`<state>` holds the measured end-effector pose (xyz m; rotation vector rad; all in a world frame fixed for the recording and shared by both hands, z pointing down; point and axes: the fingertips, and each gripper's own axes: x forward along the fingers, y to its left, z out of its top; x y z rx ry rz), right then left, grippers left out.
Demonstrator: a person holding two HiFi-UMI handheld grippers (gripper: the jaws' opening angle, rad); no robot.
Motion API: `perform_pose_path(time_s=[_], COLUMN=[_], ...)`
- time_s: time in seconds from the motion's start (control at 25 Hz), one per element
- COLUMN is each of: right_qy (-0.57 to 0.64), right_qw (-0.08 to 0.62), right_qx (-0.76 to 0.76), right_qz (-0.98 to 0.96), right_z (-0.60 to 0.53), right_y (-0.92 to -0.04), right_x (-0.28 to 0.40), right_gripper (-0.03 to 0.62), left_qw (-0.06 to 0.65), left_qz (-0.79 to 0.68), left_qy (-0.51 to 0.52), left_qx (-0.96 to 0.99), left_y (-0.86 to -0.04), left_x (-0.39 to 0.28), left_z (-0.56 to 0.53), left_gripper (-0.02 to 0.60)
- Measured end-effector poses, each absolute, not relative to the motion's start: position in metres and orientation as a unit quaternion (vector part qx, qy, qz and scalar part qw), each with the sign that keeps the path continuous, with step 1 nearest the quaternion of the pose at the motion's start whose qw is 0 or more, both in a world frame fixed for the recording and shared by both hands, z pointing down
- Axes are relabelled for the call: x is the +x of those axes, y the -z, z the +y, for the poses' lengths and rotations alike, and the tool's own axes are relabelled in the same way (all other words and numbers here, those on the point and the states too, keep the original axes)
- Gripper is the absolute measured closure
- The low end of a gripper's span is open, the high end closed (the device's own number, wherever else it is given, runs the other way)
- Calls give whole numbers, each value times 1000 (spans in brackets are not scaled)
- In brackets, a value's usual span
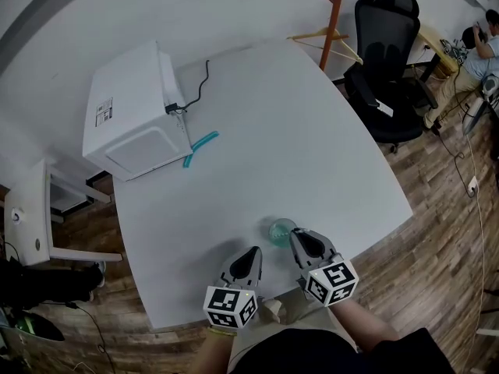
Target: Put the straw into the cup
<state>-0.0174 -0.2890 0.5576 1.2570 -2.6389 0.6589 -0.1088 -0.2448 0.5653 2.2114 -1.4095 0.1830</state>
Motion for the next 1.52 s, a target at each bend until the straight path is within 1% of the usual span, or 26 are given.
perform_pose_path(time_s=[0.2,0.44,0.48,0.52,0.56,0.64,1.08,1.44,1.48,1.52], right_qy=[-223,-213,-210,-208,-207,-203,-194,-166,-161,-156], right_qw=[69,97,102,106,109,113,107,82,78,74], right_qx=[426,427,428,430,434,442,460,479,482,487], right_qz=[-874,-873,-873,-872,-870,-866,-860,-858,-858,-856], right_z=[-292,-292,-292,-293,-293,-294,-284,-257,-254,-250], right_y=[-561,-570,-572,-573,-573,-574,-563,-525,-519,-513], right_x=[-14,-12,-12,-12,-11,-9,-6,-3,-2,-2], right_gripper=[551,549,517,442,414,401,399,402,415,448], left_qw=[257,256,256,255,255,255,244,237,237,236], left_qz=[-516,-513,-512,-512,-511,-511,-508,-497,-495,-494], left_qy=[-72,-74,-74,-74,-74,-75,-72,-69,-69,-69], left_qx=[814,816,816,817,817,818,823,832,833,834], left_y=[-569,-568,-568,-567,-567,-566,-558,-548,-546,-545], left_x=[-109,-105,-105,-105,-106,-106,-113,-109,-108,-107], left_z=[-243,-238,-237,-236,-235,-233,-226,-215,-214,-212], left_gripper=[563,563,563,562,563,563,563,563,562,563])
